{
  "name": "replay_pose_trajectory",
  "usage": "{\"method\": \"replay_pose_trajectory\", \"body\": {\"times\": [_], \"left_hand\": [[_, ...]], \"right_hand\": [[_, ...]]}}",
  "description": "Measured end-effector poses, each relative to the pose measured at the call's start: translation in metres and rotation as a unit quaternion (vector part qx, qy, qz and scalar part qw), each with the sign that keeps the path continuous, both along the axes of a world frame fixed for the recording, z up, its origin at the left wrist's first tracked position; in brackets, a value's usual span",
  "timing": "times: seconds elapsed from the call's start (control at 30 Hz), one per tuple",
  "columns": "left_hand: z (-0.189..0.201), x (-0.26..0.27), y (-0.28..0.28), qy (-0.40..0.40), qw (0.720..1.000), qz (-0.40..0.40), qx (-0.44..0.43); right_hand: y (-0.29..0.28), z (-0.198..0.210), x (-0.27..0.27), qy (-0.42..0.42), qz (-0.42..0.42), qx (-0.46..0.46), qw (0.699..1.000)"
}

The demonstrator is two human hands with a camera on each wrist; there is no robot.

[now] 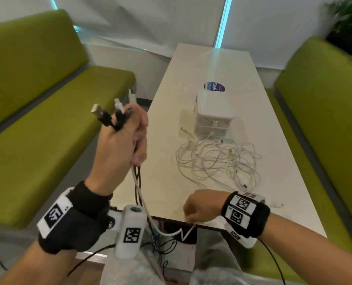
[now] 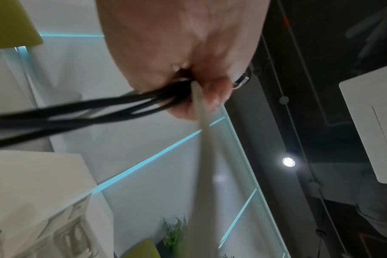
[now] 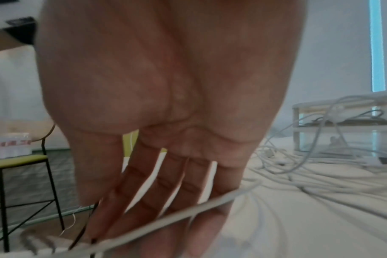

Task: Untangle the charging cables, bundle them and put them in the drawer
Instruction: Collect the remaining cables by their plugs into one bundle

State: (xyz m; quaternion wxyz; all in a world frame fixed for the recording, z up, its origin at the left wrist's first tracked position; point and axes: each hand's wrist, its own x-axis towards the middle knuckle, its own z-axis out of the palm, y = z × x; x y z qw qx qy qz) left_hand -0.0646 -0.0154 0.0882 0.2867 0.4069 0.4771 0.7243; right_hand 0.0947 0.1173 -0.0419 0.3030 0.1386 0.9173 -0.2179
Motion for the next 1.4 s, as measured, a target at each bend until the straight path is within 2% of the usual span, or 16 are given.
{"method": "replay_pose_trajectory", "body": {"times": [0.1,0.27,0.43,0.53,0.57,0.67,0.8,0.87,0.93,1.0,1.03,1.1,1.2,1.3,1.33,1.4], "left_hand": [[0.003,-0.005,0.0,0.004,1.0,0.007,0.017],[0.001,0.005,0.006,0.014,1.0,0.013,-0.011],[0.002,0.014,0.009,0.003,0.999,0.037,-0.032],[0.001,0.018,0.011,0.018,0.998,0.049,-0.039],[0.001,0.019,0.011,0.025,0.998,0.053,-0.039],[0.002,0.018,0.011,0.03,0.996,0.069,-0.037],[0.002,0.017,0.012,0.014,0.997,0.07,-0.034],[0.001,0.017,0.012,0.009,0.997,0.067,-0.035],[0.0,0.016,0.013,0.012,0.997,0.061,-0.037],[-0.001,0.018,0.014,0.016,0.998,0.051,-0.033],[-0.001,0.019,0.016,0.018,0.998,0.047,-0.03],[-0.002,0.023,0.018,0.021,0.999,0.043,-0.025],[-0.006,0.028,0.023,0.033,0.998,0.041,-0.021],[-0.011,0.032,0.029,0.06,0.996,0.062,-0.026],[-0.013,0.032,0.031,0.073,0.994,0.081,-0.025],[-0.016,0.032,0.035,0.095,0.988,0.123,-0.015]], "right_hand": [[-0.001,0.003,0.018,-0.015,-0.002,-0.032,0.999],[-0.005,0.005,0.04,-0.062,-0.023,-0.123,0.99],[-0.017,0.002,0.05,-0.125,-0.008,-0.254,0.959],[-0.018,0.0,0.051,-0.128,-0.019,-0.306,0.943],[-0.021,-0.001,0.051,-0.124,-0.033,-0.347,0.929],[-0.036,-0.009,0.054,-0.13,-0.088,-0.486,0.86],[-0.057,-0.011,0.055,-0.125,-0.142,-0.577,0.794],[-0.058,-0.006,0.049,-0.093,-0.131,-0.576,0.802],[-0.054,-0.003,0.042,-0.036,-0.128,-0.489,0.862],[-0.045,-0.003,0.036,0.047,-0.143,-0.345,0.926],[-0.038,-0.001,0.032,0.09,-0.15,-0.283,0.943],[-0.027,0.007,0.024,0.161,-0.19,-0.247,0.936],[-0.019,0.034,0.014,0.219,-0.25,-0.335,0.882],[-0.02,0.062,0.007,0.223,-0.231,-0.445,0.836],[-0.022,0.068,0.005,0.217,-0.208,-0.456,0.838],[-0.027,0.072,-0.001,0.227,-0.165,-0.424,0.861]]}}
